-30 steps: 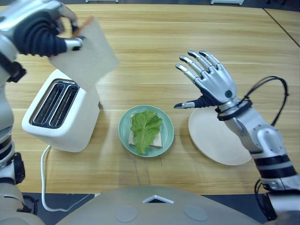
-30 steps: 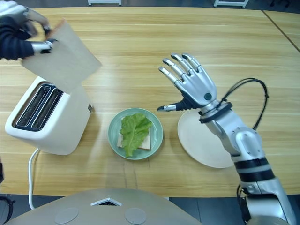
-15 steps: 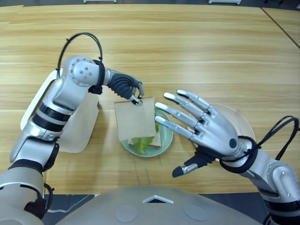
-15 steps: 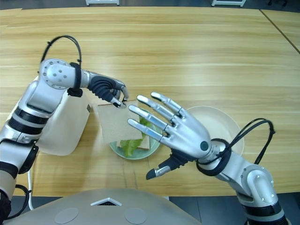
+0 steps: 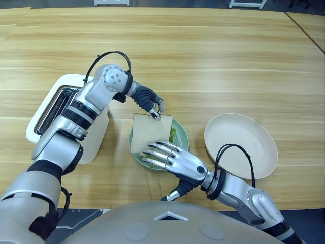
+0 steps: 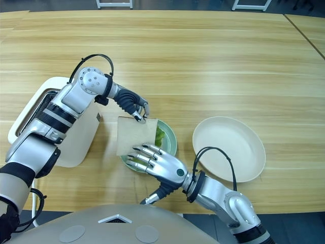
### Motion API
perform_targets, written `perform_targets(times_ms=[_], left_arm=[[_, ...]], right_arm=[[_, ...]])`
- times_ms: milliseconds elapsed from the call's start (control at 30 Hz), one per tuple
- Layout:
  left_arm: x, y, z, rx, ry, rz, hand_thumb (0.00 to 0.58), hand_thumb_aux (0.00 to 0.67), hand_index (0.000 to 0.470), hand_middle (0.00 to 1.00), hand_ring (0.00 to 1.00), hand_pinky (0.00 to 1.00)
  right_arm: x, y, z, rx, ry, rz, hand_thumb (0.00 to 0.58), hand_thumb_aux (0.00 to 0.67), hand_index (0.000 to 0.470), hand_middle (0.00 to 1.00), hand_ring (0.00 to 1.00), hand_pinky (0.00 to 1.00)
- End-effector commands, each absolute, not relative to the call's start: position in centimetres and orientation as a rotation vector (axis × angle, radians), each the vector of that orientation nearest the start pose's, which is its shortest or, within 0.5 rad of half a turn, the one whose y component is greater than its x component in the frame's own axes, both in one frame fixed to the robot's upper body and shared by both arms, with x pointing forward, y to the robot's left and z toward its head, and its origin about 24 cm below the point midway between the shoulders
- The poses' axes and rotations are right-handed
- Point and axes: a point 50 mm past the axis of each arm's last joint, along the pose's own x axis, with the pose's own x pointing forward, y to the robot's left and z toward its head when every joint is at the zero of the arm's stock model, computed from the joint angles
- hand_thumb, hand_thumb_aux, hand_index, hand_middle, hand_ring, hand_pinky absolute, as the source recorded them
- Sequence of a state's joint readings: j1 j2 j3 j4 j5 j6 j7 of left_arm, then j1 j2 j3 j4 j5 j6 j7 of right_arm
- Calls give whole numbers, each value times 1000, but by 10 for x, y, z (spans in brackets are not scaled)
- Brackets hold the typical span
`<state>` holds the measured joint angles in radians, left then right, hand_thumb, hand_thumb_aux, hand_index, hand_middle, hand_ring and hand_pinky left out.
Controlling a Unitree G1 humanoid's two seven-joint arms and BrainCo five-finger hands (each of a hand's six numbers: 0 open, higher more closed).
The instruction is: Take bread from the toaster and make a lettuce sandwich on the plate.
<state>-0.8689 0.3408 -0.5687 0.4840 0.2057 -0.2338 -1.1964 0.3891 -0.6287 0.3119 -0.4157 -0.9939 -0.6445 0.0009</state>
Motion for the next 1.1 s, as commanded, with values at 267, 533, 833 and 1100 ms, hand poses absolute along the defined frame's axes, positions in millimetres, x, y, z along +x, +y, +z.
perform_targets(times_ms=[267, 533, 833, 1100], left_arm=[[316, 31, 100, 981, -16, -1674, 580, 670, 470, 1000, 1000, 1000], [324, 45, 99, 970, 23, -1583, 580, 670, 470, 1000, 1000, 1000], [336, 52, 86, 947, 81, -1462, 580, 670, 470, 1000, 1000, 1000], [336, 54, 61, 933, 156, -1416, 580, 670, 470, 1000, 1000, 1000]], right_arm=[[120, -110, 75, -1283, -696, 896, 0, 0, 0, 0, 0, 0], [117, -120, 114, -1397, -771, 788, 0, 0, 0, 0, 0, 0], [132, -130, 80, -1422, -611, 862, 0, 0, 0, 0, 0, 0], [156, -116, 47, -1432, -501, 947, 0, 0, 0, 0, 0, 0]])
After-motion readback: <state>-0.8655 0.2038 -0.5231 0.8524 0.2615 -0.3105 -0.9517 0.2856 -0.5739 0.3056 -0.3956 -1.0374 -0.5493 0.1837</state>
